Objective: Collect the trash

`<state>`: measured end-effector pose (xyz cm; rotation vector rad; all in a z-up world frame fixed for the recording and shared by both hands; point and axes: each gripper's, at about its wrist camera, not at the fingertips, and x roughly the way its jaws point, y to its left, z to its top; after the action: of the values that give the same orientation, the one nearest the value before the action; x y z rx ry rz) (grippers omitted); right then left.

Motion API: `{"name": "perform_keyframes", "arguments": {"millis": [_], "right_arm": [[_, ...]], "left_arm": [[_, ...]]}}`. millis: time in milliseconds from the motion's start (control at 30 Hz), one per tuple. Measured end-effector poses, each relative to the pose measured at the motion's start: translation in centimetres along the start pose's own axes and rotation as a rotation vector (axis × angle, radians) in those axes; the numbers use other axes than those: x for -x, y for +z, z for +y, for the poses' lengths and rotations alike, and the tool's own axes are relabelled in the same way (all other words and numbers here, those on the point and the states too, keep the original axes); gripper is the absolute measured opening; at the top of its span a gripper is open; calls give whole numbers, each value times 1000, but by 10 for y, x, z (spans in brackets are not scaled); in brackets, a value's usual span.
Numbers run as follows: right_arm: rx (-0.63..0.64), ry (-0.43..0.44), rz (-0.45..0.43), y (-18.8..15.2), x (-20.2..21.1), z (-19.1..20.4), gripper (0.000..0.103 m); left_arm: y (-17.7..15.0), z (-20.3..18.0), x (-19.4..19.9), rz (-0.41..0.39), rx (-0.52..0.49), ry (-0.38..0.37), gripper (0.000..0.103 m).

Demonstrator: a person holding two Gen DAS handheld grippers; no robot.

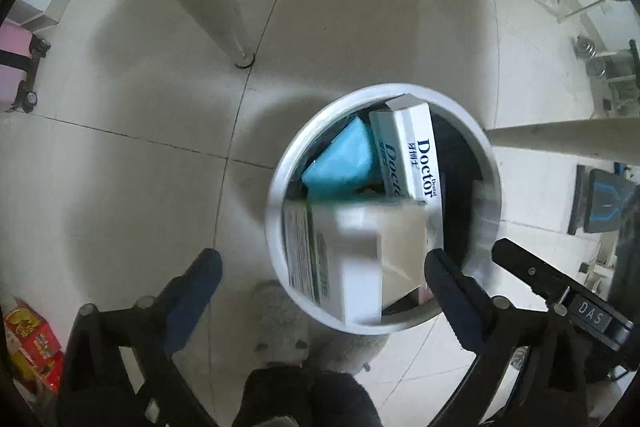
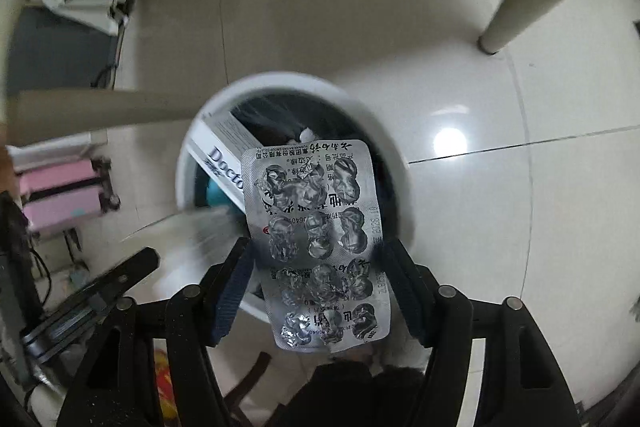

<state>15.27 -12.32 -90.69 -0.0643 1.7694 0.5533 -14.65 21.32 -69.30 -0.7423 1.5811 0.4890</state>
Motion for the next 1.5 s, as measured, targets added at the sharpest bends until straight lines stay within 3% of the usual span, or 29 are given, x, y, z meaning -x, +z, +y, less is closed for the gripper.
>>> {"name": "perform_keyframes", "arguments": {"millis": [67, 267, 467, 633, 767, 1133, 1500], "right_arm": [[20, -14, -15, 1, 1, 2, 102], [85, -150, -83, -17, 51, 18, 102], [89, -236, -146, -58, 148, 40, 102], [73, -268, -202, -100, 256, 63, 102], [65, -254, -225, -133, 331, 79, 102], [89, -175, -274, -226, 531, 116, 102], [154, -49, -345, -286, 659, 145, 102]], "left_arm": [[-4, 4, 6, -3, -5, 18, 103], [-27, 8, 70, -87, -34, 97, 103], [-63, -11, 158, -115, -80, 112, 103], [-98, -36, 252, -142, -140, 118, 103], [-119, -50, 319, -161, -175, 118, 103], [-176, -71, 498, -228, -190, -30, 103], [-216, -74, 590, -303, -215, -180, 103]]}}
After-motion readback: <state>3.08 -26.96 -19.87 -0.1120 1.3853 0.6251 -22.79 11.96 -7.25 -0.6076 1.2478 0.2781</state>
